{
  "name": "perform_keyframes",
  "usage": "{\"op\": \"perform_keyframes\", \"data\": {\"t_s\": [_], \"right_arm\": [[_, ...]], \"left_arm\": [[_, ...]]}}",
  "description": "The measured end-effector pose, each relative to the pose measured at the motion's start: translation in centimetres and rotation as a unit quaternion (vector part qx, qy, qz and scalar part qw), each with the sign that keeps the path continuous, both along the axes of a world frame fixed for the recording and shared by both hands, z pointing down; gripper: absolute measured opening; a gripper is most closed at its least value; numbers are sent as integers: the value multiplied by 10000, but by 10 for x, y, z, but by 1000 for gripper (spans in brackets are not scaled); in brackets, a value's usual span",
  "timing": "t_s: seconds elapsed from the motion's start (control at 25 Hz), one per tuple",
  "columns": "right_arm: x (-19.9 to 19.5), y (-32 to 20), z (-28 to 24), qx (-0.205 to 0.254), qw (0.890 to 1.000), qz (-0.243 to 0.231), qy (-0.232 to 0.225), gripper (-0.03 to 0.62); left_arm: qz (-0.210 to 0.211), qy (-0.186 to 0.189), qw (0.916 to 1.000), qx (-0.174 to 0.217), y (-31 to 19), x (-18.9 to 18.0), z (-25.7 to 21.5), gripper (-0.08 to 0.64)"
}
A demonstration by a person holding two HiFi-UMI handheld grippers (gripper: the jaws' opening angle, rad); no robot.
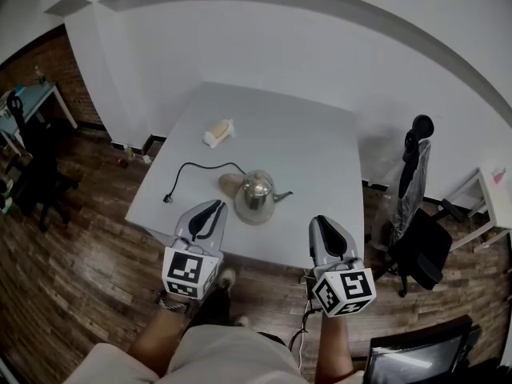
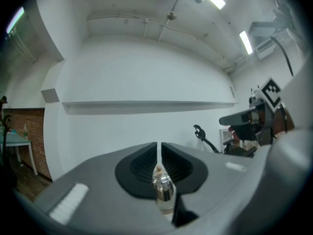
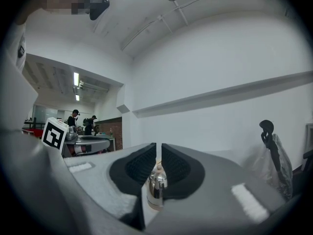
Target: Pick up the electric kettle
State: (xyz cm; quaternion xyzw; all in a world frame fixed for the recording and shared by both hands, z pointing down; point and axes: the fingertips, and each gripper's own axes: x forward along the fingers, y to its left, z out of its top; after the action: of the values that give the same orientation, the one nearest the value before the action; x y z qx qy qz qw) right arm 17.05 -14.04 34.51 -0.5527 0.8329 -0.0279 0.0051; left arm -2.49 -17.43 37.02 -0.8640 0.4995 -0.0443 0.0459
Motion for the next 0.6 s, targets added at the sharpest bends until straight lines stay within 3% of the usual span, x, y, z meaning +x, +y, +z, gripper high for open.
{"op": "perform_keyframes", "data": {"t_s": [0.6], "right_arm": [[-5,-70,27,-339,9991,185,-158,74]], "left_arm": [[109,-365,9987,-349,-73,-9,38,102]]}}
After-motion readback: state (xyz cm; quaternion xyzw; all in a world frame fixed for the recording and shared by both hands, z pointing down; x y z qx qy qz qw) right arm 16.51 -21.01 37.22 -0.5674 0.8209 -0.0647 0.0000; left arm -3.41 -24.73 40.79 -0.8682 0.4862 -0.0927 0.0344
